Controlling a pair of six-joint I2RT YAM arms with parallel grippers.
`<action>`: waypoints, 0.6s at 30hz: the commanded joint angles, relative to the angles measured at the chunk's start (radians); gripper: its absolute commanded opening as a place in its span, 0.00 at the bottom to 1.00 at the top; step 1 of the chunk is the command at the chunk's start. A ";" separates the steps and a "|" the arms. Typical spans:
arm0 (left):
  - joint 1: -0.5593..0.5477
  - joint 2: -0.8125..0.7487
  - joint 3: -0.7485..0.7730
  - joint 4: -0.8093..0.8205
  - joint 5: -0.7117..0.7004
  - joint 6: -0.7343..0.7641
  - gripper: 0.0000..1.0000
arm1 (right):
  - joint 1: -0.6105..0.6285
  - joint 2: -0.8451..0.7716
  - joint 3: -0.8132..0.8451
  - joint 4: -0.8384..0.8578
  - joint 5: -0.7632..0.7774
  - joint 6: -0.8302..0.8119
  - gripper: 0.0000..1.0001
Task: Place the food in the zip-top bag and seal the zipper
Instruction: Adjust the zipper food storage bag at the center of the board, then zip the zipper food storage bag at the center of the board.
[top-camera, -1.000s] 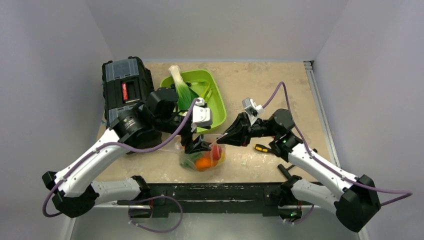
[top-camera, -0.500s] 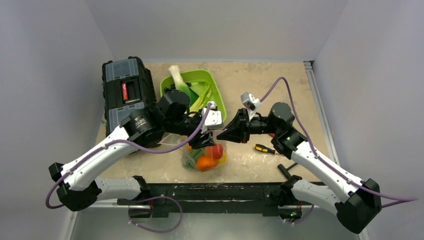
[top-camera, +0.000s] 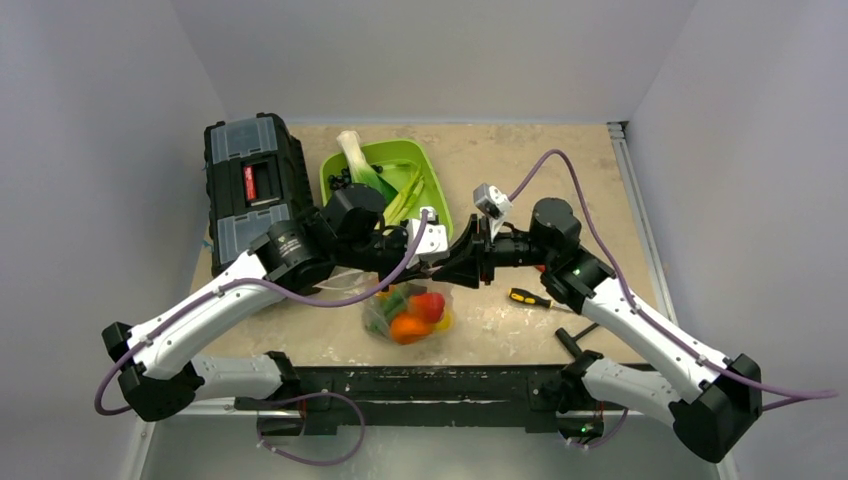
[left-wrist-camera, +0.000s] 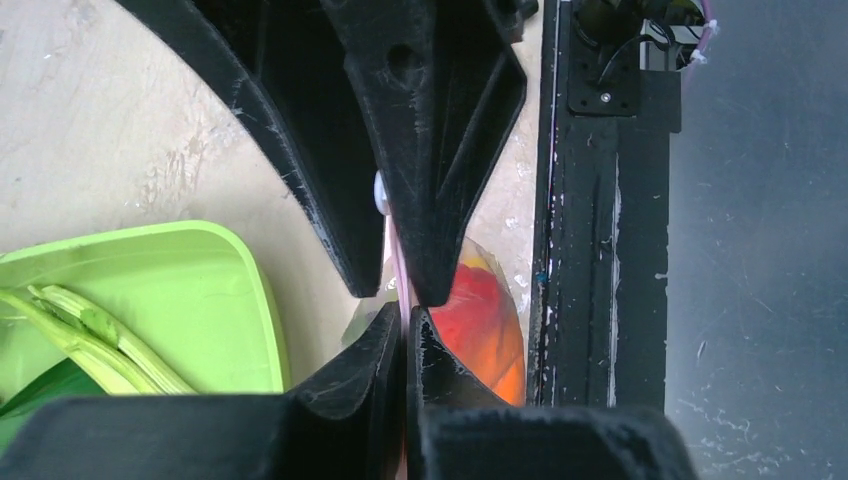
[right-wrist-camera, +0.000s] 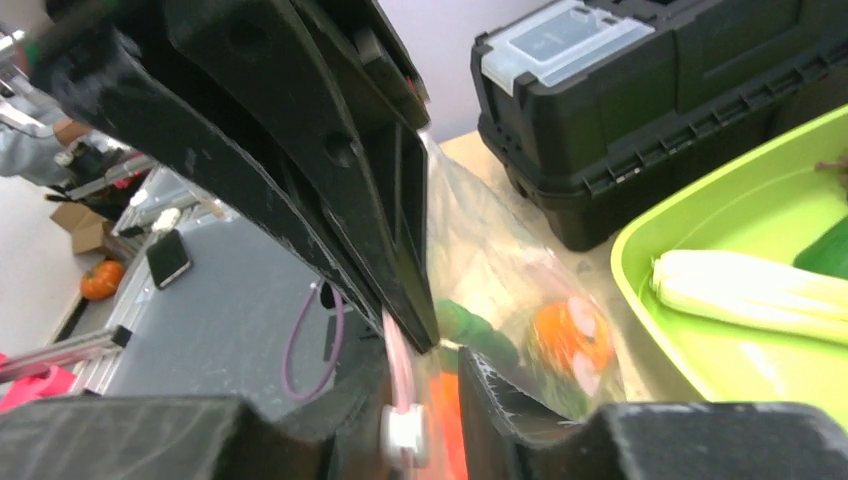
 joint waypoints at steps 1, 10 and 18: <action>0.004 -0.050 -0.060 0.055 -0.019 0.009 0.00 | 0.020 -0.038 0.077 -0.149 0.118 -0.092 0.43; 0.016 -0.120 -0.167 0.144 0.058 -0.038 0.00 | 0.020 -0.212 0.021 -0.177 0.101 -0.107 0.61; 0.016 -0.161 -0.201 0.200 0.035 -0.059 0.00 | 0.020 -0.127 0.135 -0.362 0.102 -0.204 0.47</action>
